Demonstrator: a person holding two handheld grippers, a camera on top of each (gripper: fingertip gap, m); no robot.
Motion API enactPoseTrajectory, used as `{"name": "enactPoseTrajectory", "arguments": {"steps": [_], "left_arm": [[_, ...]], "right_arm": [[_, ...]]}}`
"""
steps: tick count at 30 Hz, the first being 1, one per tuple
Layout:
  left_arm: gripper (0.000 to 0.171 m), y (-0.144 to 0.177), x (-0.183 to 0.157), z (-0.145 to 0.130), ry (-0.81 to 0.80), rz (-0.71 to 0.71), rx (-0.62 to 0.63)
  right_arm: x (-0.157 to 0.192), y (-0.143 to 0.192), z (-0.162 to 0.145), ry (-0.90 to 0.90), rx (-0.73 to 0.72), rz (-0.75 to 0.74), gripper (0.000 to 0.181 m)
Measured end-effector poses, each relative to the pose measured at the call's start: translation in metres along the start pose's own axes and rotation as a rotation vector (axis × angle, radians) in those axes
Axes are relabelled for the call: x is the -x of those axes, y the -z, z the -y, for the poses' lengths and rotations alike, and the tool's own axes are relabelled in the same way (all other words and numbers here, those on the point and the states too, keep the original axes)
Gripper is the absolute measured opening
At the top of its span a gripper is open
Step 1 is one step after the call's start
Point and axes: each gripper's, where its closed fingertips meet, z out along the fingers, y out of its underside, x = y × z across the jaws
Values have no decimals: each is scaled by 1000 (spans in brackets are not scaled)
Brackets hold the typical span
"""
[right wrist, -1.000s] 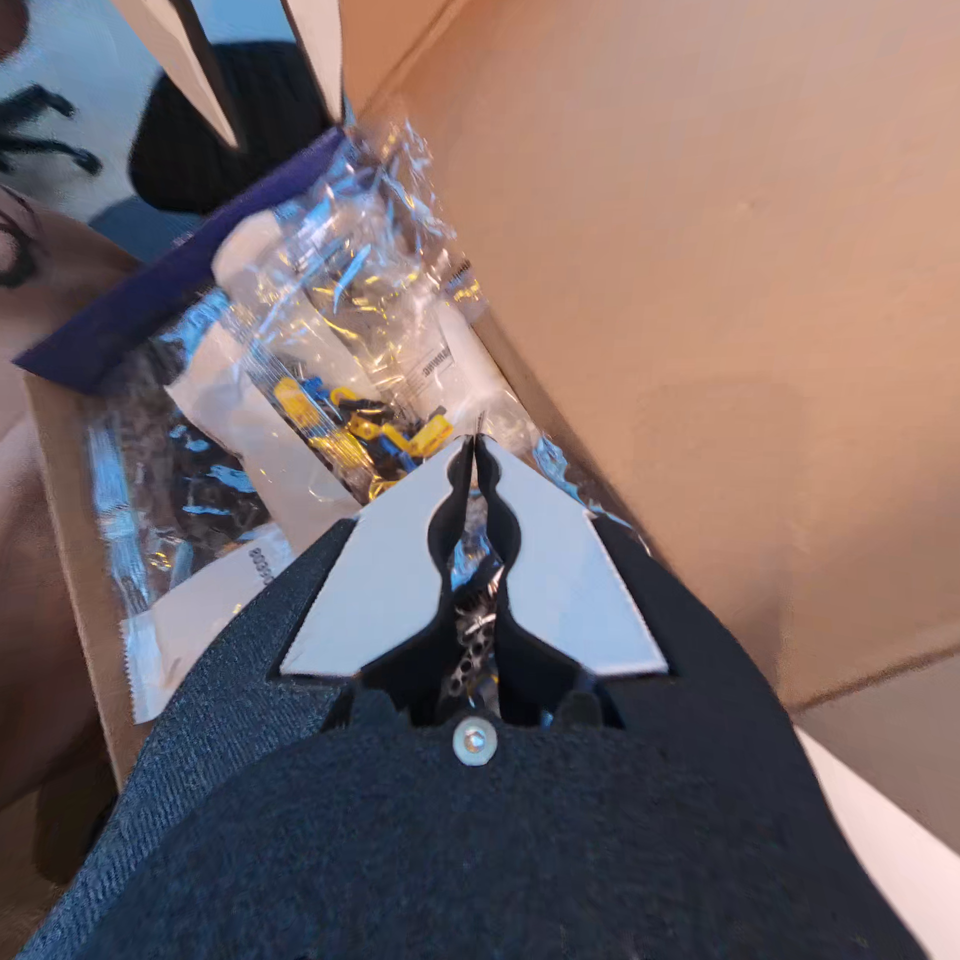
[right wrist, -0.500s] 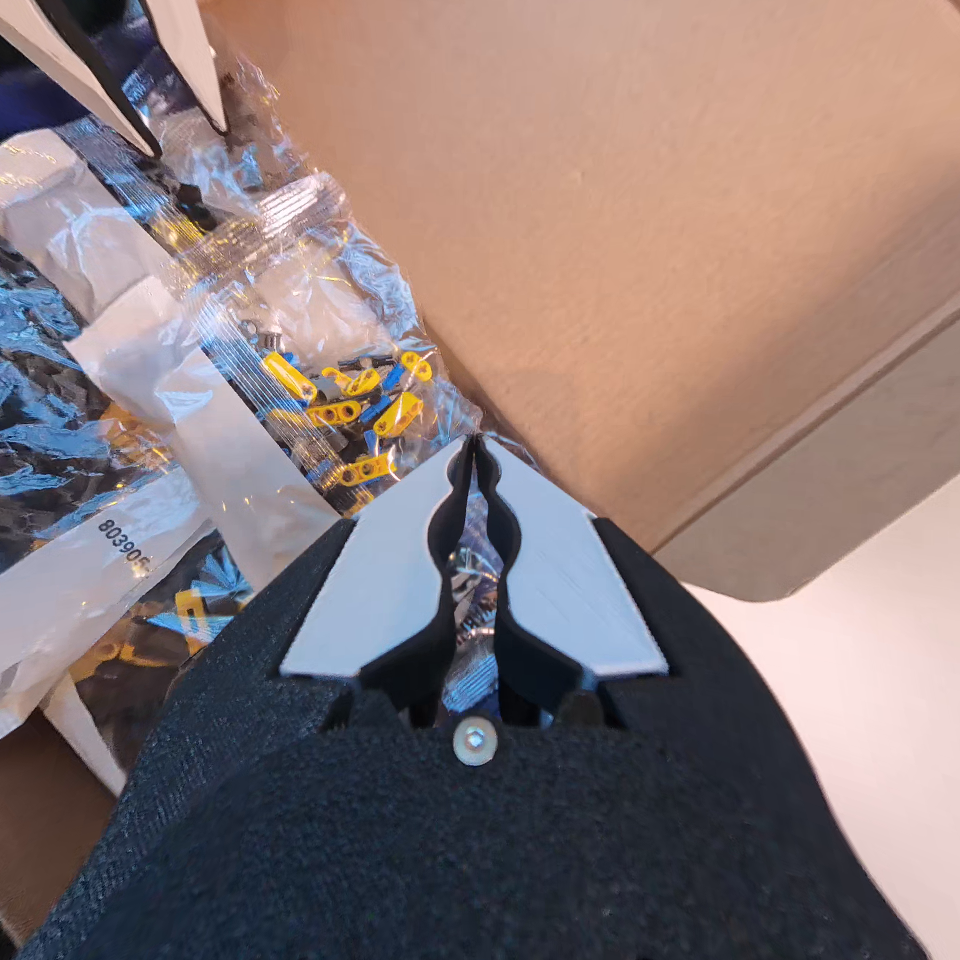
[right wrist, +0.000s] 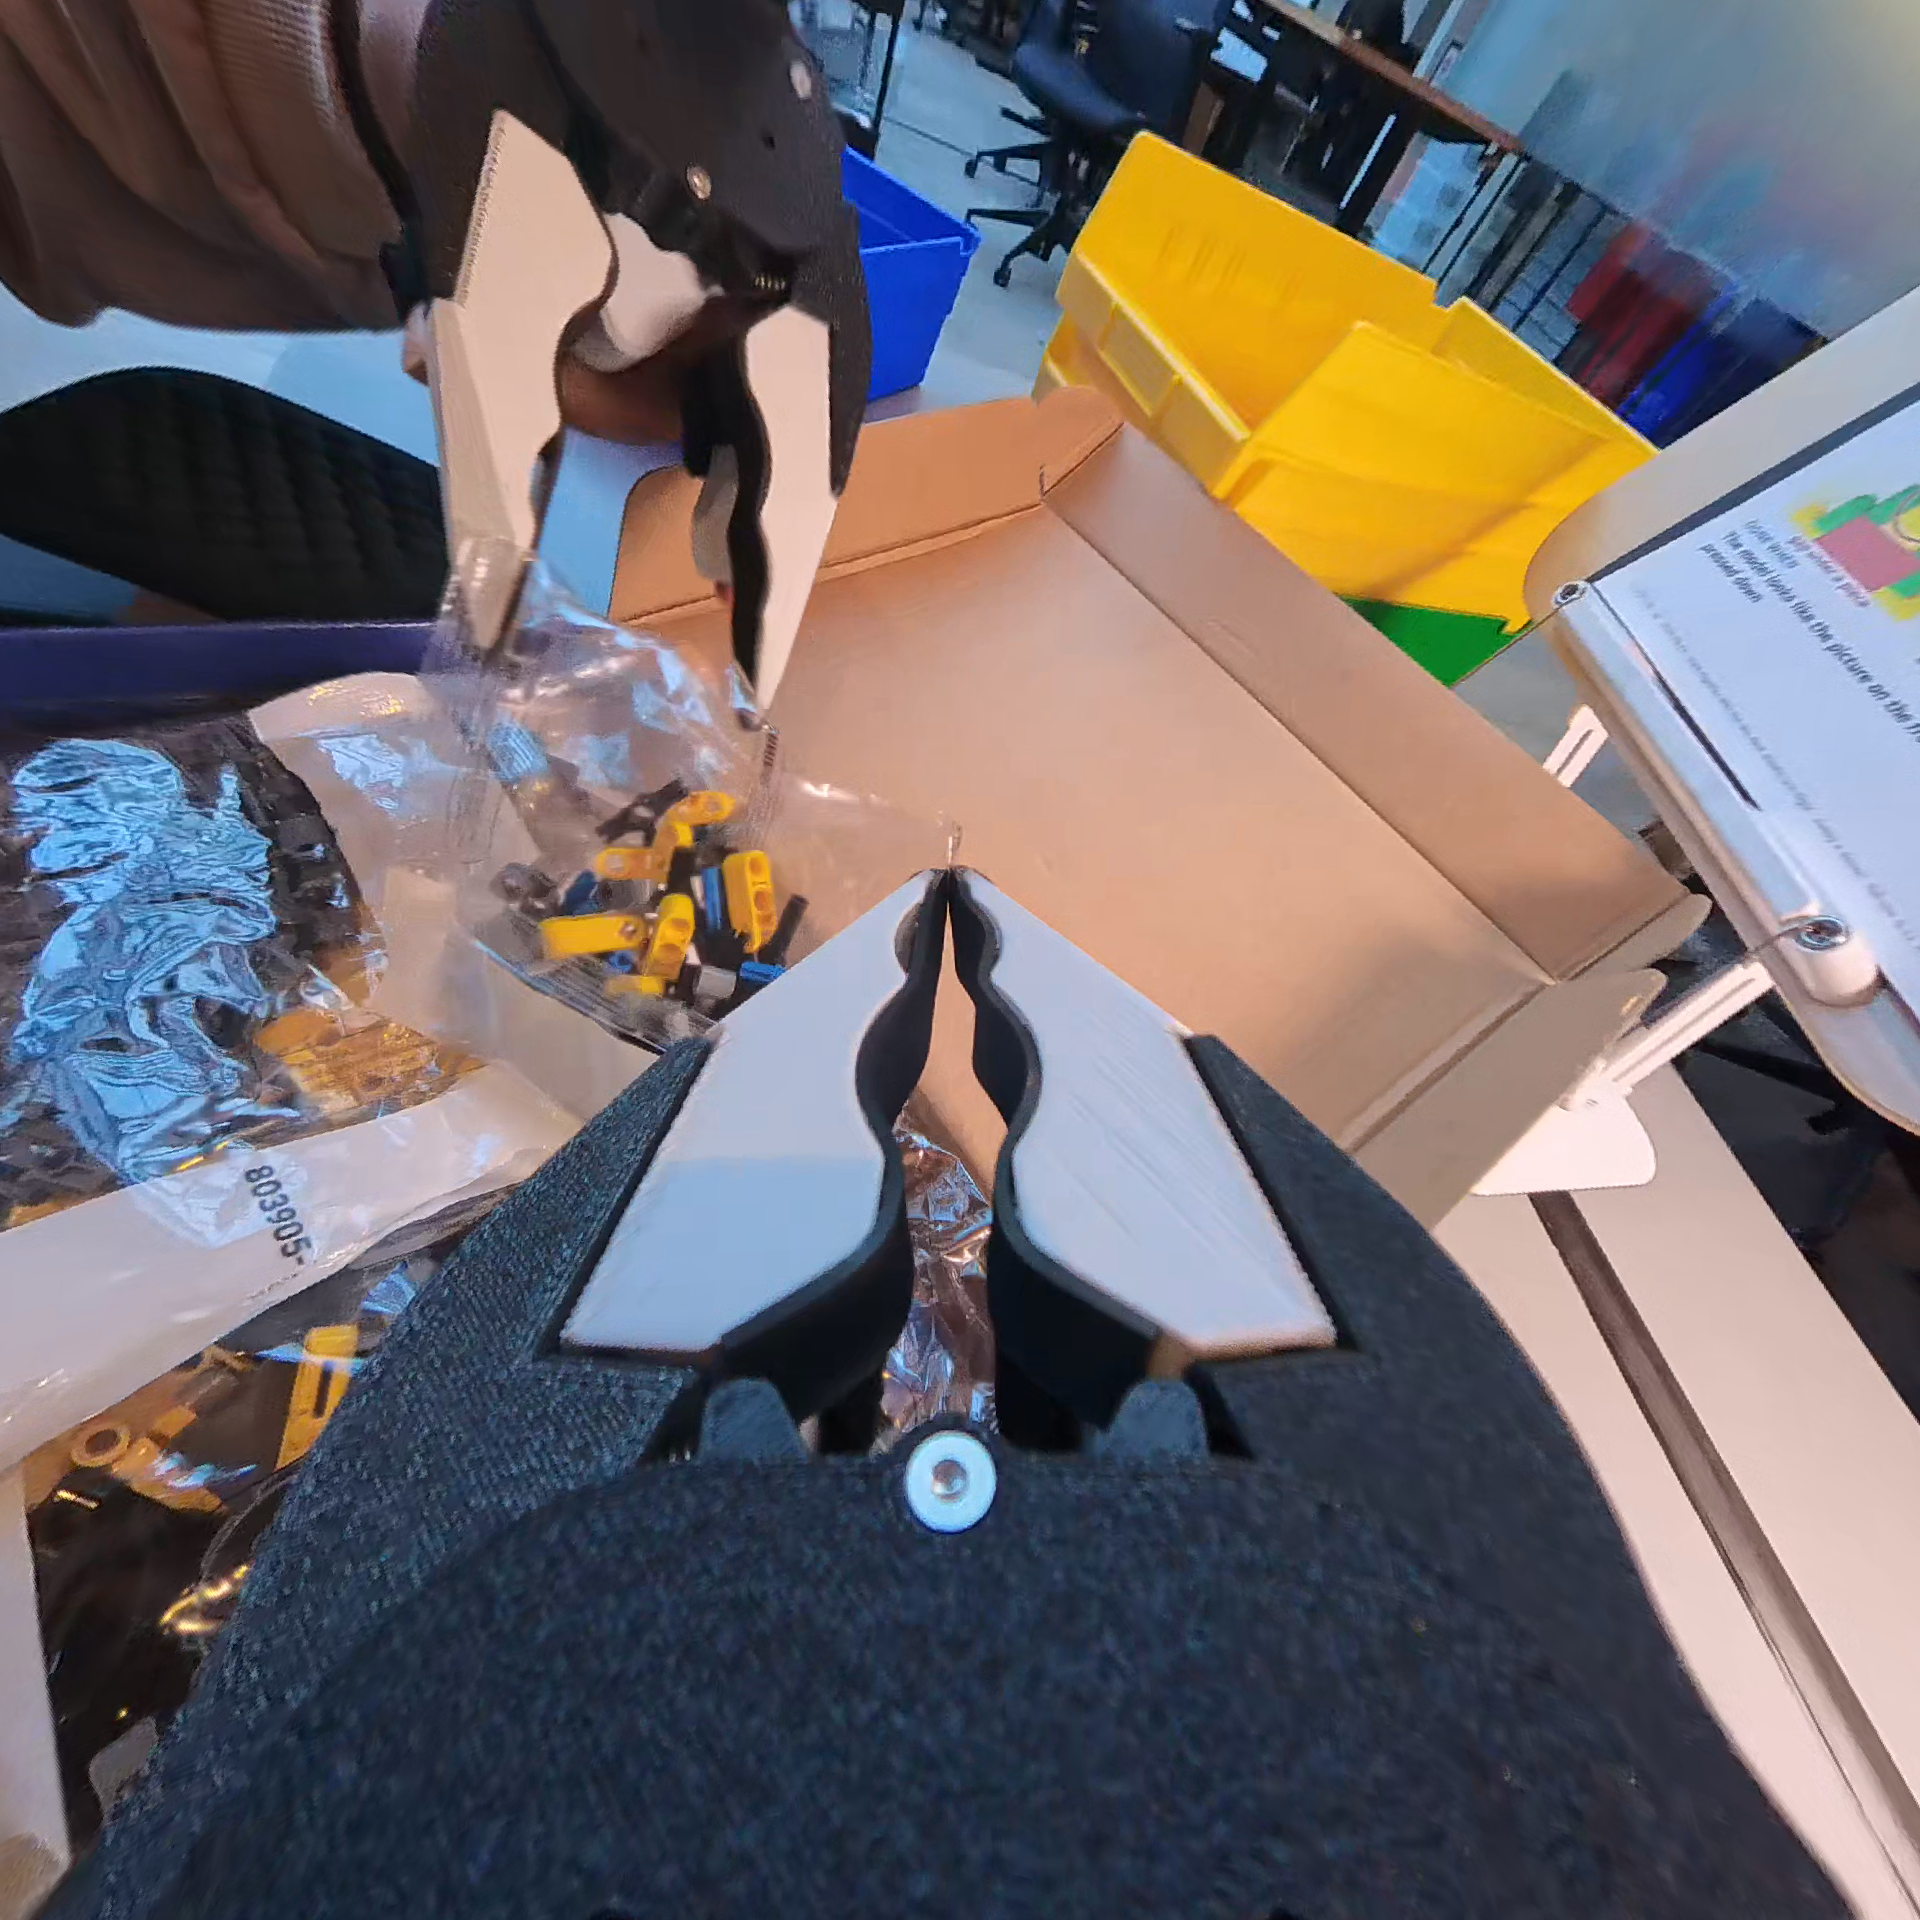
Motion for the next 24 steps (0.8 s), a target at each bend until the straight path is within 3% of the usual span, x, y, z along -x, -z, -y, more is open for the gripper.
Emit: {"name": "enactPoseTrajectory", "arguments": {"steps": [2,5,10,12,13,14,19,21,24], "left_arm": [[56,-8,-18,6,15,-112,-19],[55,-17,-32,11,12,-150,-45],[57,-39,-35,12,-46,47,-130],[39,-48,-26,19,-63,173,-207],[18,-50,-22,21,-90,224,-212],[1,-49,-16,21,-142,282,-189],[0,-14,5,35,-431,531,-69],[0,-22,1,20,-521,495,42],[0,-53,-1,-21,-521,399,182]], "right_arm": [[-3,7,2,-11,-2,-32,0],[-3,12,-6,-62,43,-45,0],[-8,22,-4,-128,16,-71,0],[-8,17,-7,-124,18,-66,0],[-9,16,-4,-132,2,-62,0],[-11,15,0,-131,-15,-62,0],[-24,34,26,-45,-113,-100,0],[-13,41,10,-61,-71,-37,0],[28,40,-39,-120,63,110,0]]}}
